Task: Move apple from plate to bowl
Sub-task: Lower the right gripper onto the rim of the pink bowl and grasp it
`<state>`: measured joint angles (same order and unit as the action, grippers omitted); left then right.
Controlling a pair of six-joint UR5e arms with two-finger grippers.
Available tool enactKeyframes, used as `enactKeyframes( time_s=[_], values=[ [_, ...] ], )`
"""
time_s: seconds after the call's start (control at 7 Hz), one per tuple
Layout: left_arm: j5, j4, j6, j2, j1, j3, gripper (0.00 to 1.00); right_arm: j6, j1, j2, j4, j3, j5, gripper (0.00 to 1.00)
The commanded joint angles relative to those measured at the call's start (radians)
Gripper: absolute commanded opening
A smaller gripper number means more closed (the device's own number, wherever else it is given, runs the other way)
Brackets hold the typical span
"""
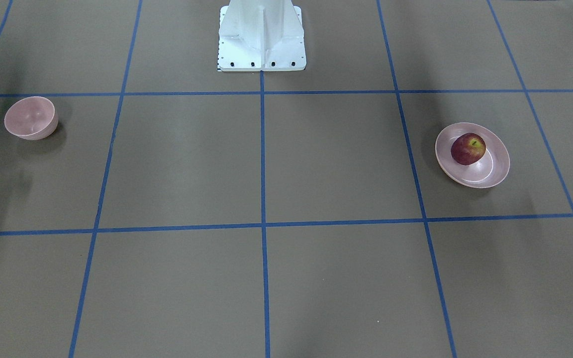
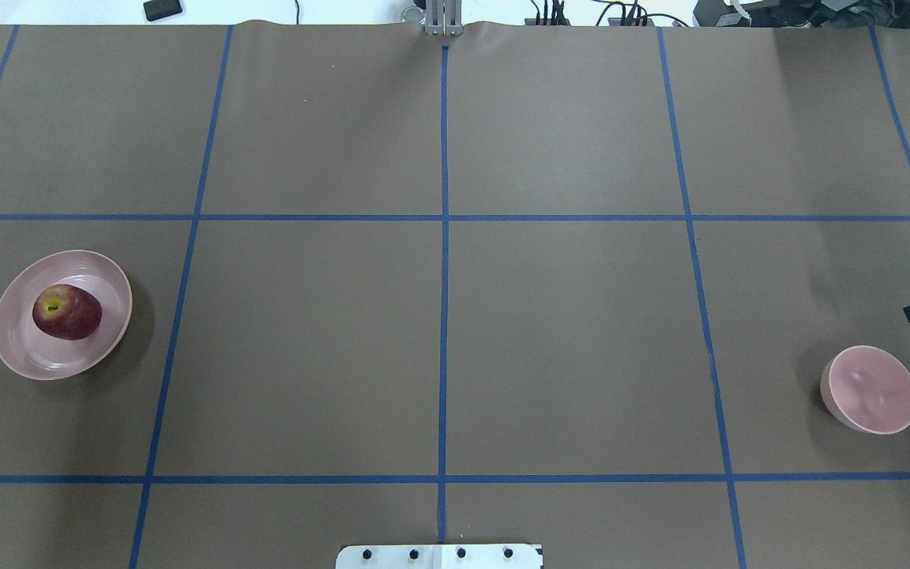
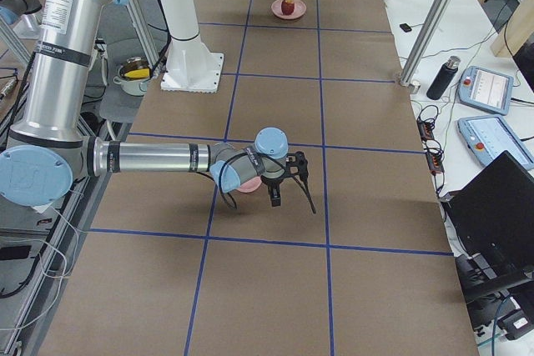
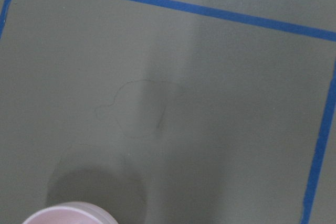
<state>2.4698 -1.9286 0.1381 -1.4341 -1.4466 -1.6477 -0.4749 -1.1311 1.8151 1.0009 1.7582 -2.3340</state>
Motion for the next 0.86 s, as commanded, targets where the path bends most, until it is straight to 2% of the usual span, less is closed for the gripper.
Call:
enactKeyframes(
  time_s=[0.0, 0.43, 0.57, 0.71],
  values=[
    [0.000, -0.016, 0.000, 0.000, 0.000, 0.002, 0.98, -0.125, 0.121, 0.033, -0.076, -0.003, 0.042, 0.95],
    [0.000, -0.016, 0.000, 0.000, 0.002, 0.002, 0.98, -0.113, 0.181, 0.055, -0.084, -0.014, 0.044, 0.95],
    [0.000, -0.016, 0.000, 0.000, 0.002, 0.002, 0.98, -0.113, 0.188, 0.056, -0.084, -0.020, 0.044, 0.88],
    [0.000, -0.018, 0.000, 0.000, 0.002, 0.002, 0.98, -0.113, 0.188, 0.069, -0.102, -0.023, 0.044, 0.18]
  ],
)
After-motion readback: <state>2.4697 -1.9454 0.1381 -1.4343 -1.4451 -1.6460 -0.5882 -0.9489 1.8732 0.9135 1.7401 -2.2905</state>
